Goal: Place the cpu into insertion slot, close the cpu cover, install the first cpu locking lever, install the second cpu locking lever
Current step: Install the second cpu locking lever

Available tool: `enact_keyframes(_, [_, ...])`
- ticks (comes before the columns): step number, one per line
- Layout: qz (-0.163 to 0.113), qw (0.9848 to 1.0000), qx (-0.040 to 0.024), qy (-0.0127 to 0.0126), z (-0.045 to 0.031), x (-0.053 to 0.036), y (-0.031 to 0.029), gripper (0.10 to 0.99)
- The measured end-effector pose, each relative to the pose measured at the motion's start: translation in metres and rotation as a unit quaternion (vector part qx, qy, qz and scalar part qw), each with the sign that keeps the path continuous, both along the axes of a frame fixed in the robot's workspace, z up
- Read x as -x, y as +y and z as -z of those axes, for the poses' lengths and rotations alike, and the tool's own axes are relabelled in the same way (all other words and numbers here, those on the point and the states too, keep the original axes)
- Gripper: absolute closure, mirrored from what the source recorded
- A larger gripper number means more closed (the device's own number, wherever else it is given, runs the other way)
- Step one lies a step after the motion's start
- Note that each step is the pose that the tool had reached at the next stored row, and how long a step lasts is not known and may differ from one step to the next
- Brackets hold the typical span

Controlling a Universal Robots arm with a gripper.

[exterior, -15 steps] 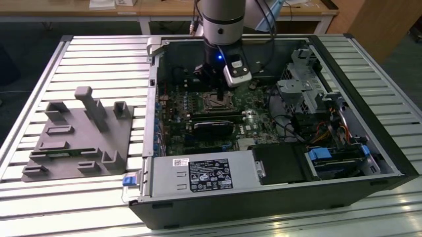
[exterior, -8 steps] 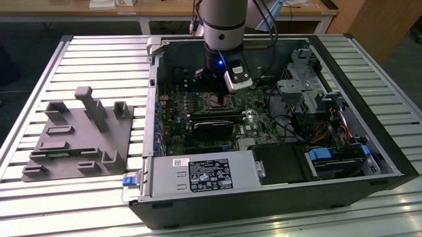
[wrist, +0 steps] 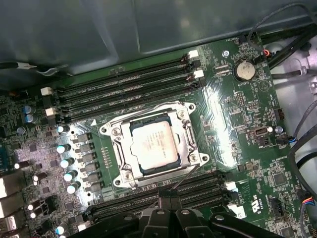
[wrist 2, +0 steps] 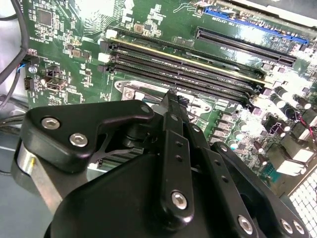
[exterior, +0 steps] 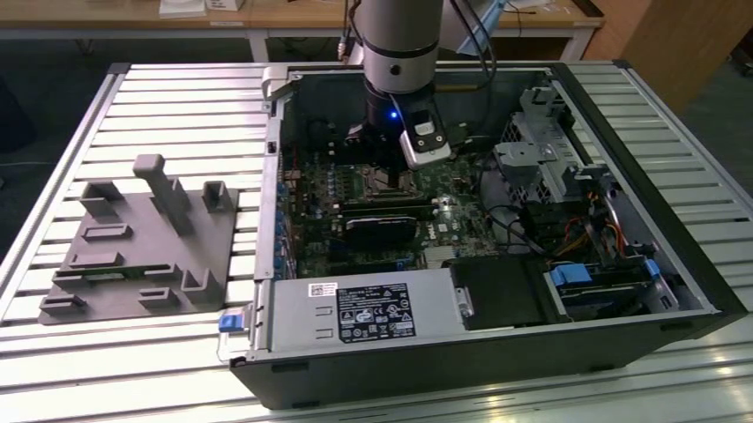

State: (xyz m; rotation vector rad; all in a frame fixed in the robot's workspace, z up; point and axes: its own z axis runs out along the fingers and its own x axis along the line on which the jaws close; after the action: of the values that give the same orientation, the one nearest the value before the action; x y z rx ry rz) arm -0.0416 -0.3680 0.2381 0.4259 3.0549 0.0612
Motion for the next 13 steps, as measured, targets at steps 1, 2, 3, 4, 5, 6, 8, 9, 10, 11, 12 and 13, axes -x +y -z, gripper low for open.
enact_keyframes(1, [0.0, 1.0, 0.0, 0.0, 0.0, 0.0, 0.0, 0.98])
enact_keyframes(2, [0.0, 1.0, 0.0, 0.0, 0.0, 0.0, 0.0, 0.98])
enact_keyframes(3, [0.0, 1.0, -0.0004, 0.0, 0.0003, 0.0003, -0.0001, 0.98])
enact_keyframes(4, [0.0, 1.0, -0.0007, 0.0, 0.0004, 0.001, -0.0004, 0.98])
enact_keyframes(5, [0.0, 1.0, -0.0016, 0.0, 0.0008, 0.0021, -0.0007, 0.98])
enact_keyframes(6, [-0.001, 1.0, -0.0036, 0.0, 0.0014, 0.0033, -0.0011, 0.98])
enact_keyframes(8, [-0.002, 1.0, -0.0088, 0.0, 0.0027, 0.0057, -0.0021, 0.98])
enact_keyframes(9, [-0.003, 0.9999, -0.0118, 0.0, 0.0036, 0.0064, -0.0027, 0.98])
enact_keyframes(10, [-0.004, 0.9999, -0.015, 0.0, 0.0044, 0.007, -0.0033, 0.98])
enact_keyframes(11, [-0.006, 0.9998, -0.0183, 0.0, 0.0052, 0.0077, -0.0038, 0.98])
enact_keyframes(12, [-0.007, 0.9997, -0.022, 0.0, 0.0061, 0.0085, -0.0044, 0.98])
enact_keyframes(13, [-0.008, 0.9997, -0.0252, 0.0, 0.0069, 0.009, -0.0051, 0.98])
